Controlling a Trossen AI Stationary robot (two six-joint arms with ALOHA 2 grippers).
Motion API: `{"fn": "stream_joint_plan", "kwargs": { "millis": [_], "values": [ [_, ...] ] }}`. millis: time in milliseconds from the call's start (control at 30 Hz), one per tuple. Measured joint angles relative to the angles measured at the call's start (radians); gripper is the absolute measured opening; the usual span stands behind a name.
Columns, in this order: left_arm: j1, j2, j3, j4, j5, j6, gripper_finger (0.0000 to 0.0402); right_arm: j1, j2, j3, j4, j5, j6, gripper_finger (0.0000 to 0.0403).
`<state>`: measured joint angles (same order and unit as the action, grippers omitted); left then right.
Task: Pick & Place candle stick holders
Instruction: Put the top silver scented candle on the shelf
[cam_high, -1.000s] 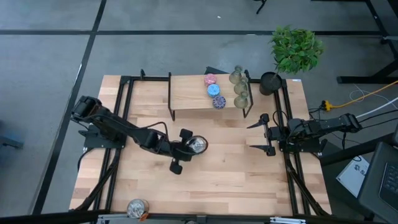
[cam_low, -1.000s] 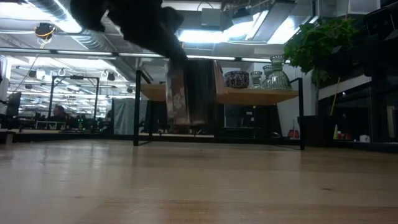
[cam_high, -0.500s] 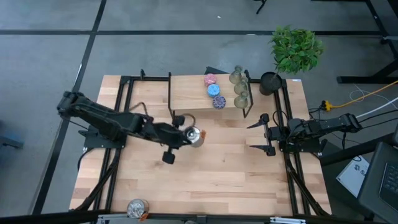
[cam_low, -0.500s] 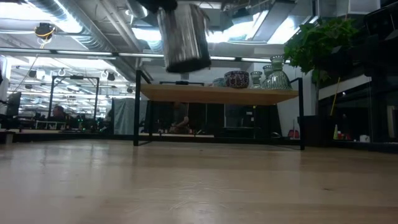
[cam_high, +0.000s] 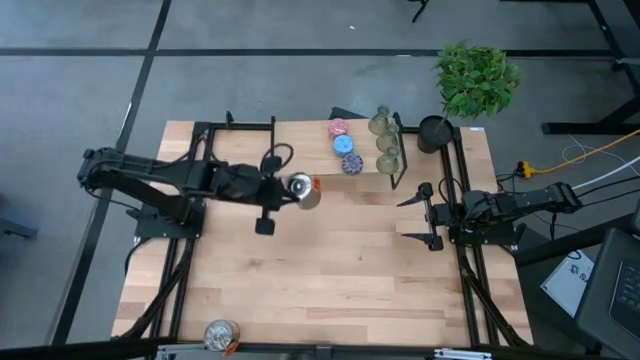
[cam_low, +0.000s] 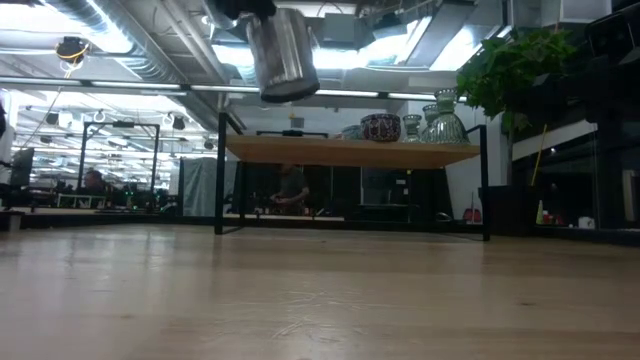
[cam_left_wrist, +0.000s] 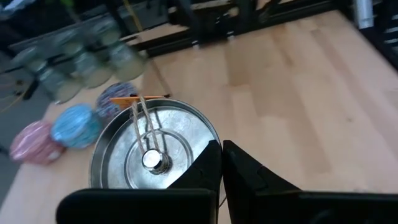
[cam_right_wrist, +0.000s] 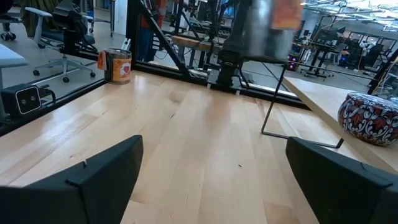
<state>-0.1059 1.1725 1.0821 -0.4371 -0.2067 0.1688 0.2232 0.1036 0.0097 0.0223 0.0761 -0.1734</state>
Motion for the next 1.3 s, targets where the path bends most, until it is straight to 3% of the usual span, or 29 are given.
{"fn": "stream_joint_plan", "kwargs": {
  "millis": [267, 633, 800, 1033, 1300],
  "values": [
    [0.185, 0.008, 0.000, -0.011, 0.089, 0.030, 0.0002, 0.000, 0.000, 0.000, 0.000, 0.000, 0.000, 0.0398],
    [0.414, 0.013, 0.001, 0.032, 0.096, 0.081, 0.0002, 0.000, 0.000, 0.000, 0.000, 0.000, 0.000, 0.0398],
    [0.509, 0.034, 0.001, 0.049, 0.147, 0.081, 0.0002, 0.000, 0.000, 0.000, 0.000, 0.000, 0.000, 0.0398],
    [0.597, 0.109, 0.001, 0.109, 0.177, 0.114, 0.0002, 0.000, 0.000, 0.000, 0.000, 0.000, 0.000, 0.0398],
    [0.654, 0.164, 0.080, 0.023, 0.175, 0.093, 0.0002, 0.000, 0.000, 0.000, 0.000, 0.000, 0.000, 0.0398]
  ]
}}
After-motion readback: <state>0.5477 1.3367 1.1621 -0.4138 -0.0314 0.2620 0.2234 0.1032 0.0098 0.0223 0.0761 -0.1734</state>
